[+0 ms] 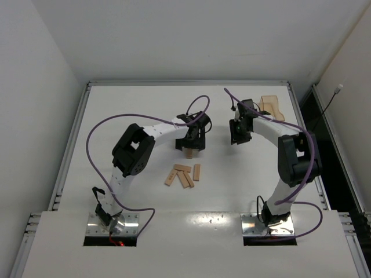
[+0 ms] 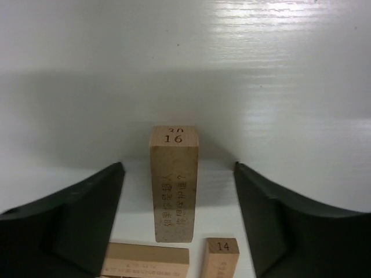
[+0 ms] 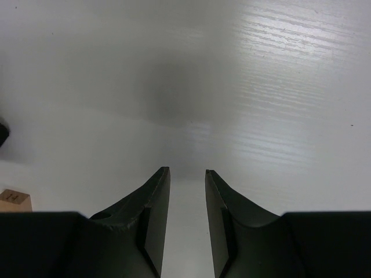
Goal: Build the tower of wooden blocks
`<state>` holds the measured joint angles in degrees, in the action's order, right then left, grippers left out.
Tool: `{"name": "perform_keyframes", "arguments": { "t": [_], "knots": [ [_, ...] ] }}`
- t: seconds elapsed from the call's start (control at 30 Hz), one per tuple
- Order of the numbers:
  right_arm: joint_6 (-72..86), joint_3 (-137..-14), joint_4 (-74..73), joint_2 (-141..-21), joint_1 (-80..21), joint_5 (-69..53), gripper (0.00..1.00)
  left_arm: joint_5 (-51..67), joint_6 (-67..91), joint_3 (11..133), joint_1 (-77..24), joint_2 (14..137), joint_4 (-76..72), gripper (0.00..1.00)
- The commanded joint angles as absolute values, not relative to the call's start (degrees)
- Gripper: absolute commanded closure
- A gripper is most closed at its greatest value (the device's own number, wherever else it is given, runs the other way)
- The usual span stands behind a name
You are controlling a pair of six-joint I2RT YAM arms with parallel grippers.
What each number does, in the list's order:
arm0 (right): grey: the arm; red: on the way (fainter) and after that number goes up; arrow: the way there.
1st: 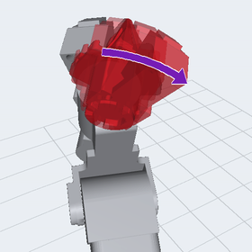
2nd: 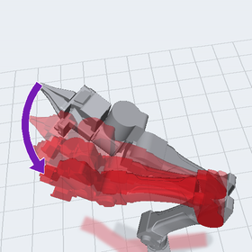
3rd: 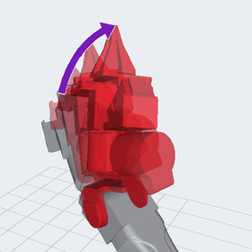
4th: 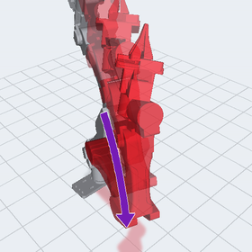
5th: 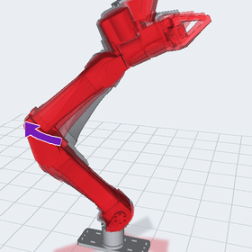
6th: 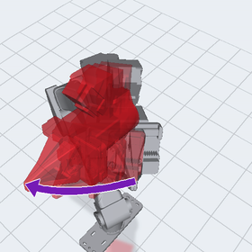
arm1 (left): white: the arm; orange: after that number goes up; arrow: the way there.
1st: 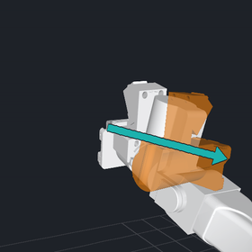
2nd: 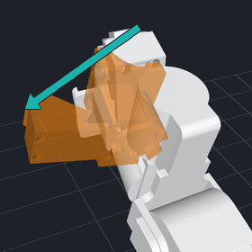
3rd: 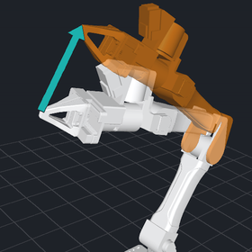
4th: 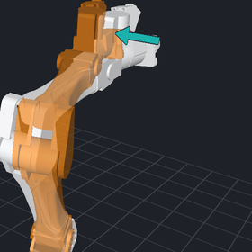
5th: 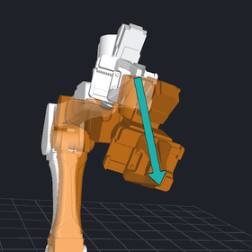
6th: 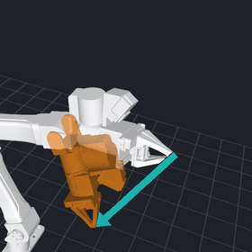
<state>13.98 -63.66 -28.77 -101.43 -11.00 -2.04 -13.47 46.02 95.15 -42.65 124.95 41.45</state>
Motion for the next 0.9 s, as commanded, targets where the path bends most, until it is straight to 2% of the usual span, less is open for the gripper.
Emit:
{"name": "perform_keyframes", "arguments": {
  "t": [0.0,0.03,0.1,0.13,0.27,0.37,0.5,0.57,0.63,0.77,0.87],
  "knots": [
    [14.7,-63.7,-27.4,-101.2,-10.7,-2.8,0.72,-13.0,46.1,95.3,-42.0,125.6,41.2,0.21],
    [14.7,-63.7,-27.4,-101.2,-10.7,-2.8,0.72,-13.0,46.1,94.7,-42.0,125.6,41.2,0.14],
    [14.7,-62.4,-26.9,-99.9,-10.7,-2.1,0.72,-11.2,44.6,94.0,-42.0,123.6,40.5,0.11],
    [14.0,-62.4,-26.4,-99.4,-10.7,-2.1,0.75,-11.2,44.6,94.0,-42.0,122.8,39.9,0.11],
    [12.9,-58.7,-24.4,-96.3,-11.4,-2.1,0.75,-9.8,40.8,91.1,-43.2,116.7,38.5,0.10],
    [12.1,-57.8,-24.3,-94.5,-12.0,-0.8,0.70,-11.3,38.9,88.2,-44.8,111.0,36.2,0.06],
    [7.6,-55.8,-24.9,-90.6,-10.9,-1.3,0.42,-13.0,34.4,86.3,-44.8,98.6,34.5,0.00],
    [6.0,-54.6,-27.1,-89.4,-10.9,-2.7,0.38,-16.0,33.1,85.1,-44.8,94.7,34.5,0.00],
    [5.4,-54.1,-29.6,-87.6,-11.7,-2.7,0.38,-22.1,32.1,85.1,-44.8,90.0,34.5,0.00],
    [9.0,-52.5,-35.0,-85.4,-14.8,-7.7,0.53,-32.0,31.4,83.9,-41.7,86.0,35.2,0.00],
    [17.6,-53.2,-35.3,-86.4,-18.9,-12.8,0.53,-32.6,32.6,82.7,-34.8,85.4,35.2,0.00]
  ]
}}
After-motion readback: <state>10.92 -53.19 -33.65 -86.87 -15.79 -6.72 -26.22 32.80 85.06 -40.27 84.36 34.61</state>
